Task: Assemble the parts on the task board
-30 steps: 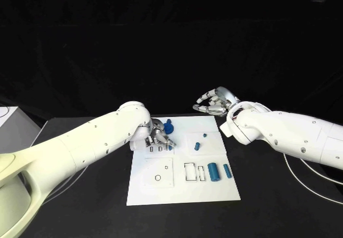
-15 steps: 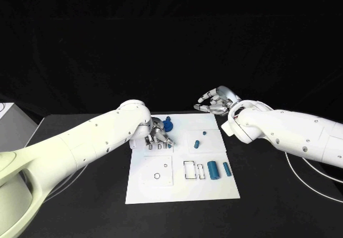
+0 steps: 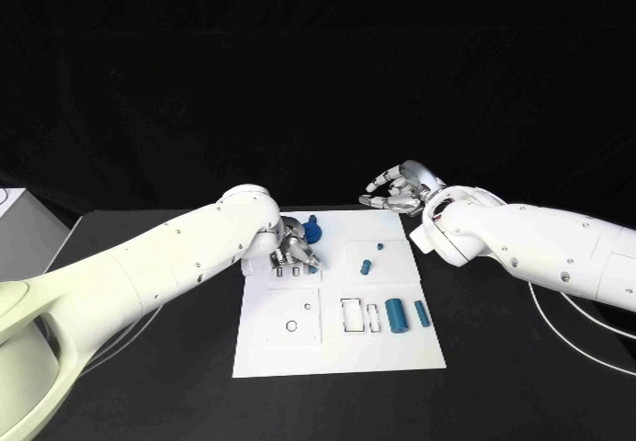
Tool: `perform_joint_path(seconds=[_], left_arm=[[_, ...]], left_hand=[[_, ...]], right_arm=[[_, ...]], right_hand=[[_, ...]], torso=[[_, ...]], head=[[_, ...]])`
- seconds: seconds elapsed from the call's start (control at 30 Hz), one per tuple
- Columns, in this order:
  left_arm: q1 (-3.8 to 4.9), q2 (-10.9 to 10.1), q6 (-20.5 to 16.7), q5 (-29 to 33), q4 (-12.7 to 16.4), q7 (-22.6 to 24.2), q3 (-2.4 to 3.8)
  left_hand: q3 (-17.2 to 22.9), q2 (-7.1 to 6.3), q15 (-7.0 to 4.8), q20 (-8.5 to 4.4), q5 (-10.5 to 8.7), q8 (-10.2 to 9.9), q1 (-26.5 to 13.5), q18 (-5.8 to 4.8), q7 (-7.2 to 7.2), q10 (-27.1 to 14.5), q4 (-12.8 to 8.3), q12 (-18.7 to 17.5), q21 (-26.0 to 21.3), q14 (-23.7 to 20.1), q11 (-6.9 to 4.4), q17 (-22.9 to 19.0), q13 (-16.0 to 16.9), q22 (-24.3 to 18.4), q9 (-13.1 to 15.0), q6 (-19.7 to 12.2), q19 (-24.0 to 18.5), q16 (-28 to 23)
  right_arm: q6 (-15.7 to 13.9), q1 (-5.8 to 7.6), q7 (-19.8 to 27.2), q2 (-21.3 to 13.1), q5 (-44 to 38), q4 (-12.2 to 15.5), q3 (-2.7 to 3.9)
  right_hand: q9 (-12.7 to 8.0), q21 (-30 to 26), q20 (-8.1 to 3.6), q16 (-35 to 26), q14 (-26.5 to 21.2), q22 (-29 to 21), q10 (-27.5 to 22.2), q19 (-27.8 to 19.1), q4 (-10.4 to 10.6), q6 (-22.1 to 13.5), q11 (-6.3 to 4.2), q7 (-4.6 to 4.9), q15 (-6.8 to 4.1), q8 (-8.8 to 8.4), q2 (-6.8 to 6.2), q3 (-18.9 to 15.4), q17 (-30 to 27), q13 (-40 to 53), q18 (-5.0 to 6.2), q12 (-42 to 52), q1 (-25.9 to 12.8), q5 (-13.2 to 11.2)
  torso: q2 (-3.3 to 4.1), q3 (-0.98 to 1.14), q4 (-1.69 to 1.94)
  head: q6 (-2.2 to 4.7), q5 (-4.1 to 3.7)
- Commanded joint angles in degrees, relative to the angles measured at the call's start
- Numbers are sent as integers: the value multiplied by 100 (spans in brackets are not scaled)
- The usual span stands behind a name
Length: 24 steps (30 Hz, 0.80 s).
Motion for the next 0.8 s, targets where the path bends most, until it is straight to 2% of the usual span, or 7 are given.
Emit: perform_joint_path(seconds=[0.03,0.37,0.5,0.57,0.7,0.73,0.8], left_arm=[[-19,2,4,-20,0,-4,-12],[-19,5,-57,14,15,0,-11],[-19,-6,-64,28,6,-1,-11],[-19,-13,-64,45,4,-1,-11],[-19,-25,-95,91,22,3,-10],[-19,-27,-108,99,28,6,-10],[-19,-29,-129,110,45,12,-9]], left_hand=[[63,-4,-35,-27,23,-15,67,-40,0,-23,-4,-22,6,580,-34,1495,-6,-6,21,-50,4,15],[143,-13,-36,-29,22,-22,105,-36,0,-37,-15,-34,-3,574,-35,1482,-23,-28,52,-55,-8,8],[308,-9,-34,-29,24,-45,183,-33,3,-58,-46,-51,-12,569,-32,1468,-39,-41,107,-73,-18,2],[451,-5,-36,-30,29,-62,254,-30,4,-67,-94,-57,-20,564,-33,1457,-43,-55,145,-84,-27,-4],[904,31,-47,-40,71,-91,438,-27,-9,-89,-345,-76,-31,559,-47,1444,-61,-69,260,-95,-38,-11],[994,32,-50,-43,105,-94,471,-27,-13,-93,-419,-82,-32,558,-50,1441,-67,-66,290,-97,-36,-12],[1161,31,-65,-58,558,-80,579,-28,-22,-95,-611,-91,-30,561,-64,1449,-79,-58,359,-108,-32,-9]], right_arm=[[105,4,-19,7,-67,3,2],[141,4,-43,11,-75,1,2],[158,4,-50,13,-77,-1,2],[172,3,-54,15,-79,-3,2],[213,3,-71,25,-91,-14,2],[224,2,-76,29,-95,-18,2],[247,2,-84,35,-112,-23,2]], right_hand=[[7,-14,15,-21,518,1395,387,555,-2,-44,25,-14,19,27,7,-30,1131,1330,-90,-7,-62,19],[13,-13,17,-21,518,1396,396,555,-1,-44,26,-13,21,32,22,-34,1131,1338,-91,3,-83,11],[13,-13,17,-21,518,1396,396,555,-1,-44,26,-13,21,32,22,-34,1131,1338,-91,3,-83,11],[13,-13,17,-21,518,1396,396,555,-1,-44,26,-13,21,32,22,-34,1131,1338,-91,3,-83,11],[15,-9,18,-20,519,1400,398,557,-2,-45,27,-13,21,34,26,-37,1133,1339,-92,5,-92,2],[16,-7,18,-18,520,1401,396,557,-2,-45,27,-13,21,34,26,-37,1138,1338,-92,3,-92,1],[16,-11,18,-20,519,1398,397,556,-3,-45,26,-13,21,34,27,-36,1133,1338,-91,4,-92,3]], torso=[[16,-10,8],[29,-26,9],[37,-28,14],[37,-29,17],[47,-37,16],[49,-39,14],[52,-41,9]], head=[[1,-4],[4,-3],[2,-8],[2,-10],[-2,-5],[-2,-2],[-3,4]])
